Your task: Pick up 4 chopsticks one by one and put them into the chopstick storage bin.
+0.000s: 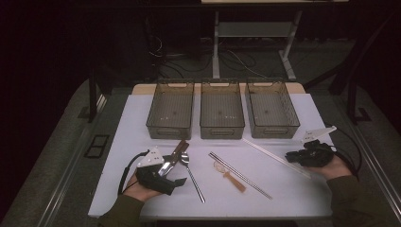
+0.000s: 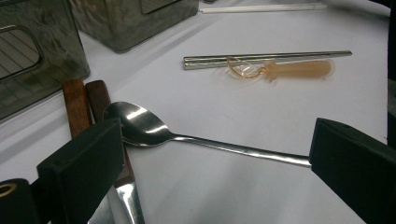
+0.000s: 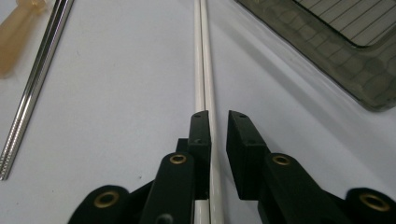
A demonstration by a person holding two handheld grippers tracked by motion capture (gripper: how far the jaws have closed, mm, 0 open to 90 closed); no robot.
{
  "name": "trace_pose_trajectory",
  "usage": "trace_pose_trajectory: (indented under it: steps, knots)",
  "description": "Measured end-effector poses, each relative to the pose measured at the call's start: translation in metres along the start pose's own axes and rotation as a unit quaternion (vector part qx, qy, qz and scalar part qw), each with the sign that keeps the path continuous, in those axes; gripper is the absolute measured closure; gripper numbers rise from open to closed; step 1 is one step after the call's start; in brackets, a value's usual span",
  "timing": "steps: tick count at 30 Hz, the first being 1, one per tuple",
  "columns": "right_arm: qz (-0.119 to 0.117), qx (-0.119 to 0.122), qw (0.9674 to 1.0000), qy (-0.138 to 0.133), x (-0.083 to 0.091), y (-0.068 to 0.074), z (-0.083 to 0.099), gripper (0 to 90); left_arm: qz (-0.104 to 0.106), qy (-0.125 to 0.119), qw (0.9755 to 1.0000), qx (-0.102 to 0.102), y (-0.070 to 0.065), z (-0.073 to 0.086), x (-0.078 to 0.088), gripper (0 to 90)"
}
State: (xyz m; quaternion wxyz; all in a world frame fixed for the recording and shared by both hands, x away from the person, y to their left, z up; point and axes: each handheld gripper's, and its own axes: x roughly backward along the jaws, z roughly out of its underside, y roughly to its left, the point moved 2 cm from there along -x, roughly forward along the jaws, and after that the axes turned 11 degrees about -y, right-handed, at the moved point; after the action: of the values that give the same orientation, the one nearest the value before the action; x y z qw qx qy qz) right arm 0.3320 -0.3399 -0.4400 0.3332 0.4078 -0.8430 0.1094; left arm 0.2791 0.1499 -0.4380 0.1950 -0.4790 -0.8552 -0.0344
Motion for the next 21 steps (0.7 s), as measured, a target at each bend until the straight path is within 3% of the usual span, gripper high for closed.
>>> trace_pose_trajectory:
  steps: [8, 21]
  knots:
    - [-0.011, 0.002, 0.9998, 0.015, -0.0032, 0.0014, 0.0021, 84.3, 0.000, 0.000, 1.0000, 0.000, 0.0001, 0.0000, 0.0000, 2.0]
    - [-0.005, 0.003, 0.9996, 0.029, -0.0064, -0.0007, 0.0061, 85.2, 0.001, 0.000, 1.0000, 0.000, -0.0002, 0.0000, 0.0000, 2.0]
